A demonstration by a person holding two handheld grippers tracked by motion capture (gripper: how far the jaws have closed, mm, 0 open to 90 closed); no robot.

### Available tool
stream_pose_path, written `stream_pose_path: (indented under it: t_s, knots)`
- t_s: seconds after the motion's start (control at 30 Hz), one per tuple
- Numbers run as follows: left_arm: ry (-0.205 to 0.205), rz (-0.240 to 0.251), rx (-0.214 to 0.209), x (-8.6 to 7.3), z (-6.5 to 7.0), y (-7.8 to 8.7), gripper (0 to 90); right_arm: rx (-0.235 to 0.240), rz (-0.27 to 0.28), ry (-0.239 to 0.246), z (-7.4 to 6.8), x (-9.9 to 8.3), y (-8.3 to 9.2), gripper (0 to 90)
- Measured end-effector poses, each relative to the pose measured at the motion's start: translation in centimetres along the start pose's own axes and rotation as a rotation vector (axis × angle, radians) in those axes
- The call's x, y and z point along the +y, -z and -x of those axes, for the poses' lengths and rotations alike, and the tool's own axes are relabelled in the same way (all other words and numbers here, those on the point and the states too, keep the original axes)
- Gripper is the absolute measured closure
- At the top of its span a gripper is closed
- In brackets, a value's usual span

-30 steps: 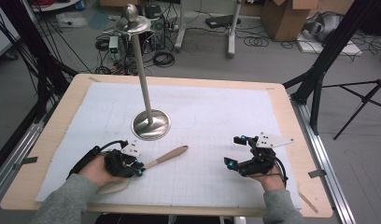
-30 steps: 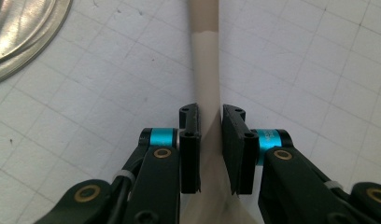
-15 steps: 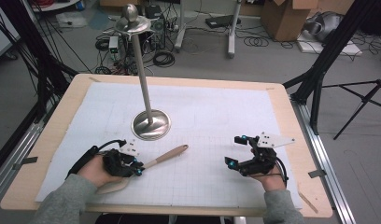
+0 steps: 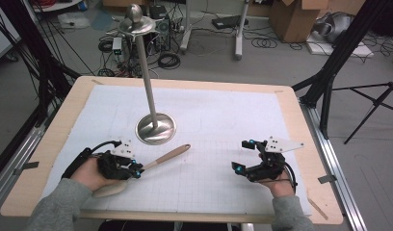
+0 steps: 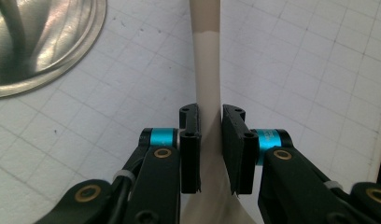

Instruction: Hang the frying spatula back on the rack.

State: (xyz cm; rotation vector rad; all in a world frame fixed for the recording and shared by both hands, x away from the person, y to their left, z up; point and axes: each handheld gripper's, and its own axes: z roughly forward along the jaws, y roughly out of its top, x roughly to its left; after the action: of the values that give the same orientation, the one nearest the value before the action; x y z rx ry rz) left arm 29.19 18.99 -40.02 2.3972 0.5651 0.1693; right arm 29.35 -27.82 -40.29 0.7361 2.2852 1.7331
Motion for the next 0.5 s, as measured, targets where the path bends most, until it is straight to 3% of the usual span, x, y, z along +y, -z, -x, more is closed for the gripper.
stream_pose_path:
  t_s: [0.5]
  knots:
    - [0.029,0.054,0.029,-0.9,-0.9,2.2,77.1,-0.005,0.007,-0.002,0.0,0.0,0.2,6.9]
